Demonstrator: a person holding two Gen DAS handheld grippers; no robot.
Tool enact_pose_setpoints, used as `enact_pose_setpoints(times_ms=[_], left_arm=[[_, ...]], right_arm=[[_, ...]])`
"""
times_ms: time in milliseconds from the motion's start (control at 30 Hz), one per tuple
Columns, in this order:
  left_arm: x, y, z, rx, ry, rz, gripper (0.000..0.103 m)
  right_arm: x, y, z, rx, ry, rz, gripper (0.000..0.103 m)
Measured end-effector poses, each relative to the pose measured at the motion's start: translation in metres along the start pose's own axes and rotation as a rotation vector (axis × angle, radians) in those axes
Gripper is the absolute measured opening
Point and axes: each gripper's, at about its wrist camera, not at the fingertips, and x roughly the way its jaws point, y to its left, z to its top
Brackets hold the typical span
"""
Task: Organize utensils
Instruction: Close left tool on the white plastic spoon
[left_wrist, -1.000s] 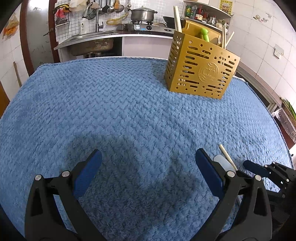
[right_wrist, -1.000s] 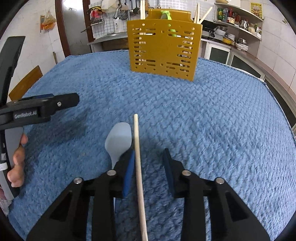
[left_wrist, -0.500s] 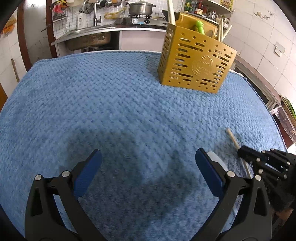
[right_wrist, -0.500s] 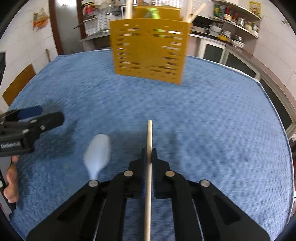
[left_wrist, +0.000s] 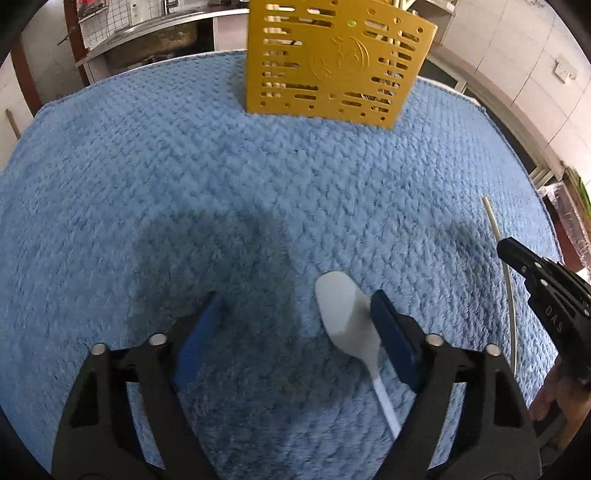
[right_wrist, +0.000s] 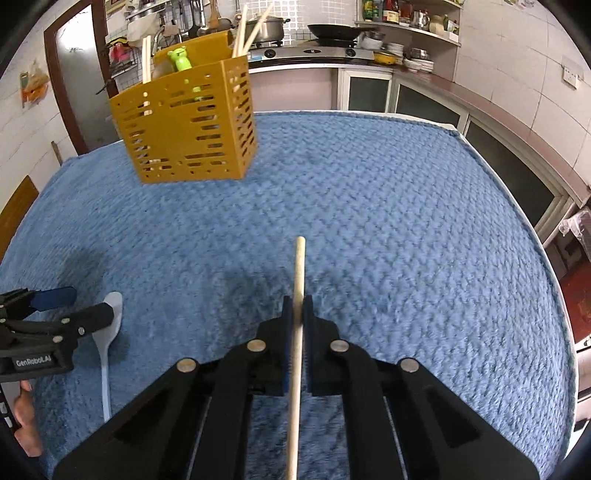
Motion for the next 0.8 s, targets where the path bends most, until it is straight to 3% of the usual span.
enact_pose_setpoints(times_ms=[267,500,567,800], left_arm=[[0.002,-0.027,0.006,0.03,0.077,-0.002,0.05],[0.013,-0.039,0.014,0.043,0.097,0.02,0.046],[0.015,-0.038,0.016,0.049,0.086,0.032,0.034],[0.01,-0.023,0.017,0.023,0.069,-0.047,0.02]], right_arm=[[0.004,0.001,-0.002,0.006,0.002,0.009,0.005],[0.004,0.004,-0.002,0.012,0.004,0.012,0.005],[0.004,0.005,-0.002,0.013,0.004,0.013,0.005],[0.005,0.009,-0.002,0.012,0.002,0.018,0.005]])
